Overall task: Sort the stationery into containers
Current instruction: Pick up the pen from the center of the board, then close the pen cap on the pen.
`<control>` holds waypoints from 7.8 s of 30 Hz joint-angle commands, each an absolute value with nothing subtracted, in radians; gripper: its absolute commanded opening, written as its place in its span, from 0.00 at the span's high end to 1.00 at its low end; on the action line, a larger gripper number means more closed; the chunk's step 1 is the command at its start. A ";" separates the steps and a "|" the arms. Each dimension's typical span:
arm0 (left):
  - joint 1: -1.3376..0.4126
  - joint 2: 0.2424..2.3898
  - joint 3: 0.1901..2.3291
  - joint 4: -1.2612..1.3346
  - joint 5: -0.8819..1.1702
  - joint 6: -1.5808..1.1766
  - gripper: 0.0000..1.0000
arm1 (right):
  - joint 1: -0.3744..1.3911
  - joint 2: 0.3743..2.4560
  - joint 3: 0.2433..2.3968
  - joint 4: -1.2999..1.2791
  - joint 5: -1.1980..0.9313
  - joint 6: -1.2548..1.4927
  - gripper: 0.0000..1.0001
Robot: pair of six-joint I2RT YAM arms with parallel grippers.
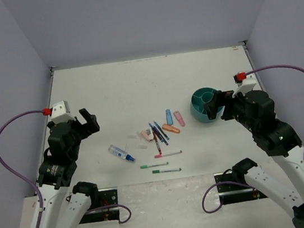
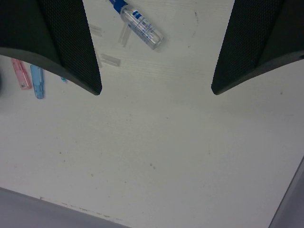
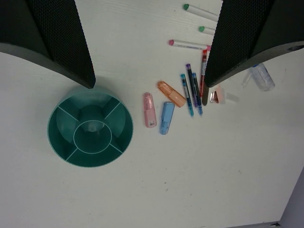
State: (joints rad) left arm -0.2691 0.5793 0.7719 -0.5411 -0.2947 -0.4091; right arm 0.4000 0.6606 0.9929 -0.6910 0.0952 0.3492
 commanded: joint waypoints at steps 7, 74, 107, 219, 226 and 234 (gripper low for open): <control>-0.272 0.588 0.772 -0.533 -0.285 -0.417 0.00 | 0.400 0.675 0.983 -0.632 0.072 0.371 0.01; -0.313 0.870 0.888 -0.600 -0.253 -0.552 0.00 | 0.832 1.720 1.305 -0.649 0.290 0.393 1.00; -0.893 1.745 1.216 -0.844 -0.671 -1.251 0.60 | 0.700 1.152 1.046 -0.621 0.318 0.374 1.00; -0.874 1.037 0.724 0.571 0.067 -0.717 1.00 | 0.816 0.747 0.588 0.267 -0.214 0.701 1.00; -0.874 1.031 0.692 0.599 0.050 -0.728 1.00 | 0.818 0.753 0.601 0.297 -0.222 0.711 1.00; -0.874 1.024 0.672 0.614 0.030 -0.729 1.00 | 0.818 0.742 0.601 0.308 -0.226 0.723 1.00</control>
